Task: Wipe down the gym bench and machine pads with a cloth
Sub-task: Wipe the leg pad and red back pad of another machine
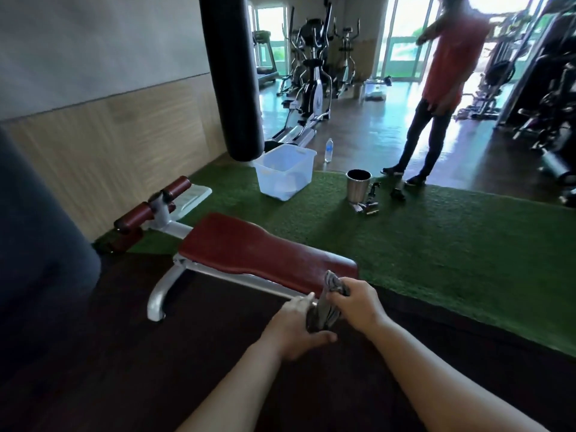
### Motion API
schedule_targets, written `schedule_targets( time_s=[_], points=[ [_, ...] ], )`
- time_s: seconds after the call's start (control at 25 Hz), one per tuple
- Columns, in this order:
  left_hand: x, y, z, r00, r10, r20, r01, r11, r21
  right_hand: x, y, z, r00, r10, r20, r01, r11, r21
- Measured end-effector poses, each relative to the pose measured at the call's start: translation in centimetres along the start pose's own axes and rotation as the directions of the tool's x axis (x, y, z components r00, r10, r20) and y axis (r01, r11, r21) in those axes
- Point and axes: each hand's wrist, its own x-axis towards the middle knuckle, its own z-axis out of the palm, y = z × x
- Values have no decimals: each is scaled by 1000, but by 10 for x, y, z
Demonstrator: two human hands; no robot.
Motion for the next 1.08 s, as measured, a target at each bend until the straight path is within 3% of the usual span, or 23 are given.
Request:
schedule_targets(
  time_s=[0.12, 0.2, 0.32, 0.44, 0.6, 0.8, 0.88, 1.08],
  points=[
    [71, -14, -16, 997, 81, 15, -81, 997, 15, 53, 4, 15, 990, 140, 4, -134, 945, 297],
    [111, -32, -34, 991, 134, -3, -134, 991, 12, 85, 3, 20, 970, 238, 51, -231, 835, 500],
    [164, -56, -64, 991, 132, -1, -131, 985, -108, 129, 7, 27, 935, 339, 103, -333, 743, 580],
    [223, -72, -79, 996, 86, 9, -82, 971, -225, 170, 16, 34, 892, 445, 82, -409, 715, 566],
    [298, -85, -73, 996, -10, 86, 45, 912, -407, 218, 30, 29, 897, 441, 36, -414, 807, 421],
    [393, -88, -49, 958, -168, 232, 278, 737, -616, 298, 88, 23, 887, 462, -9, -433, 838, 331],
    [428, -86, -41, 915, -253, 313, 399, 683, -612, 327, 115, 21, 874, 487, -2, -462, 831, 310],
    [512, -103, -4, 936, -168, 308, 263, 917, -300, 395, 174, 19, 831, 552, 66, -550, 798, 247]
  ],
)
